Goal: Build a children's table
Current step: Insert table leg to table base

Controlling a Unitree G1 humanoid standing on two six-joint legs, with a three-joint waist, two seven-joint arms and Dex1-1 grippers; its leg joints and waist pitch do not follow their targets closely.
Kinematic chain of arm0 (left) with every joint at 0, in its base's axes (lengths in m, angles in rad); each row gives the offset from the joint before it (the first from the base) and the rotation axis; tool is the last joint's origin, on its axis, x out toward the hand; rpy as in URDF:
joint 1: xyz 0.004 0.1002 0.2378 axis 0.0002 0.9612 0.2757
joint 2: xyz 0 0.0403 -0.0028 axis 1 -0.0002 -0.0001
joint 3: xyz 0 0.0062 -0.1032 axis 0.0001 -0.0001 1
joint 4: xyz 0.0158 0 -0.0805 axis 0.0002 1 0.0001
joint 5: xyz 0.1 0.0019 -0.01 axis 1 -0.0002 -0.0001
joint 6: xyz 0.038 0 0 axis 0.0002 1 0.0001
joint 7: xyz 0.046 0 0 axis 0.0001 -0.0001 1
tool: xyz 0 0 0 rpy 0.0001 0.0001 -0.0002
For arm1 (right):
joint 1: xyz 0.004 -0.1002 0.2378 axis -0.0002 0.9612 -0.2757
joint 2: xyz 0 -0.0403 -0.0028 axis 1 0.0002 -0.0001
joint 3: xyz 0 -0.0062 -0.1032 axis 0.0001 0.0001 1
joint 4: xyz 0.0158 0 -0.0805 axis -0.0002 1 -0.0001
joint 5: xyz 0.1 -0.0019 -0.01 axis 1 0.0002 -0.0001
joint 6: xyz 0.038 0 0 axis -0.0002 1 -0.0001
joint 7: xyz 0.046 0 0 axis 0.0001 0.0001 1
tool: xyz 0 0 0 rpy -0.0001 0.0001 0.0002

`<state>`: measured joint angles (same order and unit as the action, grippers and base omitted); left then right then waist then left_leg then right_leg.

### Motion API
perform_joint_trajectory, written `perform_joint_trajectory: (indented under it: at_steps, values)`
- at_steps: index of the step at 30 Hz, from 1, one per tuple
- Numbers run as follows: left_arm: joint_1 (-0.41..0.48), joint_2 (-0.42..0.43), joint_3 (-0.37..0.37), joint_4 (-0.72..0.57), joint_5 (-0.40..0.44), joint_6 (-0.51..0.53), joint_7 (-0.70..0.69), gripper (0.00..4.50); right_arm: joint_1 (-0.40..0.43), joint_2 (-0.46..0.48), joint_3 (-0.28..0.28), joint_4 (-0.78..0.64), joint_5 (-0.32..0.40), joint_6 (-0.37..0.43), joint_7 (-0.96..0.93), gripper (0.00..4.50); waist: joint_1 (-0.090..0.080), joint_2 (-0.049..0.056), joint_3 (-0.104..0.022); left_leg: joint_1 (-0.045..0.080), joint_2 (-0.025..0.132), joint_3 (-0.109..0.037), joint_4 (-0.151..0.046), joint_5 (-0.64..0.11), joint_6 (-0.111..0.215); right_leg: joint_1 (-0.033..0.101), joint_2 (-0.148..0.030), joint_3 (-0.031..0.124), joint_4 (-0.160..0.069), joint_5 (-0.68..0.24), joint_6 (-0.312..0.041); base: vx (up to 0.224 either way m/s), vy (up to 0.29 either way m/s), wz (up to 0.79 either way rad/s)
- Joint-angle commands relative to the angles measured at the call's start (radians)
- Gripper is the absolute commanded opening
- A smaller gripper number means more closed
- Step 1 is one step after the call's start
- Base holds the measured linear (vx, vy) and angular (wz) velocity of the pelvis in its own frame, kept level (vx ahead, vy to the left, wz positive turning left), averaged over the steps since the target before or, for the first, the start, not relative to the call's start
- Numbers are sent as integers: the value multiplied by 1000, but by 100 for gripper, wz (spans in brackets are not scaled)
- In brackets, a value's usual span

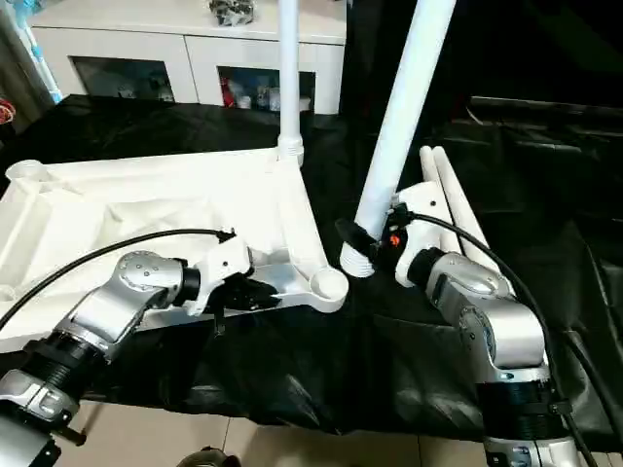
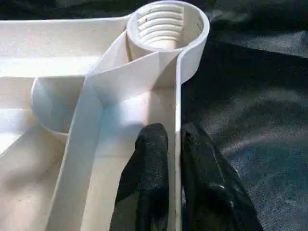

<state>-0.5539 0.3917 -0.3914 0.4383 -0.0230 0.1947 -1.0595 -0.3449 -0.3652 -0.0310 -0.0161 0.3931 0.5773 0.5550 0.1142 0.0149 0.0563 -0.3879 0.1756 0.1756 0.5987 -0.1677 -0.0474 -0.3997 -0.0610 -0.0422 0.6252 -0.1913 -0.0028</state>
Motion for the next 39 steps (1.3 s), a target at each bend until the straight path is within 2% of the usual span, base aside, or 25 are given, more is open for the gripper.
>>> perform_joint_trajectory:
  at_steps: [1, 4, 6, 11, 16, 18, 19, 23, 24, 25, 29, 39]
  values:
    - [10, 11, 7, -19, 10, 13, -4, 62, -15, 1, -5, 1, 3, -1, 6, 190, 2, -7, -68, 22, 50, -19, -74, -223, -15, 39, -85, 44, -83, -246, -175, 0, 0, 0]
    - [9, 10, 6, -16, 12, 16, -6, 62, -15, 1, -5, 1, 3, 0, 7, 190, 1, -7, -67, 22, 50, -18, -74, -228, -15, 38, -85, 44, -84, -250, -177, 0, 0, 0]
    - [9, 12, 0, -12, 18, 10, -7, 33, -16, 1, -5, 1, 4, 0, 7, 190, 2, -7, -67, 23, 50, -19, -75, -229, -16, 39, -85, 44, -84, -253, -175, 0, 0, 0]
    - [7, 10, 1, -7, 19, 9, -2, 1, -20, 2, -3, 1, 9, 4, 13, 190, 1, -8, -66, 23, 50, -18, -75, -235, -16, 37, -85, 44, -87, -276, -168, 0, 0, 0]
    - [7, 13, -7, -2, 23, -4, -20, 0, -7, -14, 22, -2, 68, 47, 119, 190, 0, -7, -67, 22, 50, -19, -73, -232, -7, 40, -85, 44, -85, -256, -174, 0, 0, 0]
    - [7, 13, -9, 2, 27, -17, -17, 0, -7, -11, 23, 13, 71, 44, 127, 190, 1, -7, -68, 20, 51, -19, -73, -220, -4, 41, -86, 44, -83, -235, -179, 0, 0, 0]
    - [5, 10, -7, 9, 30, -42, -12, 0, -13, -6, 27, 43, 69, 39, 139, 190, 0, -10, -69, 21, 51, -18, -73, -216, -2, 41, -85, 44, -83, -226, -185, 0, 0, 0]
    - [0, 3, -3, 18, 30, -70, -7, 0, -23, -4, 53, 93, 45, 18, 160, 190, 0, -10, -67, 21, 49, -17, -72, -224, -7, 40, -87, 43, -85, -249, -191, 0, 0, 0]
    - [-1, 1, -1, 19, 29, -74, -6, 0, -26, -3, 63, 106, 37, 16, 169, 190, 0, -18, -65, 20, 49, -16, -73, -225, -5, 41, -87, 43, -86, -265, -184, 0, 0, 0]
    - [-1, 1, 0, 19, 28, -75, -6, 0, -27, -4, 67, 110, 33, 14, 172, 190, 2, -15, -66, 21, 51, -18, -74, -225, -6, 40, -89, 43, -86, -280, -178, 0, 0, 0]
    - [2, -3, 6, 20, 25, -86, -10, 0, -37, 0, 87, 159, 13, -6, 193, 190, 1, -15, -65, 21, 52, -18, -74, -226, -6, 38, -88, 43, -87, -294, -173, 0, 0, 0]
    - [14, -24, 35, 11, -28, -78, -44, 0, -83, 31, 110, 268, -19, -56, 210, 190, 1, -17, -68, 22, 52, -16, -71, -205, 1, 38, -88, 43, -81, -240, -197, 0, 0, 0]
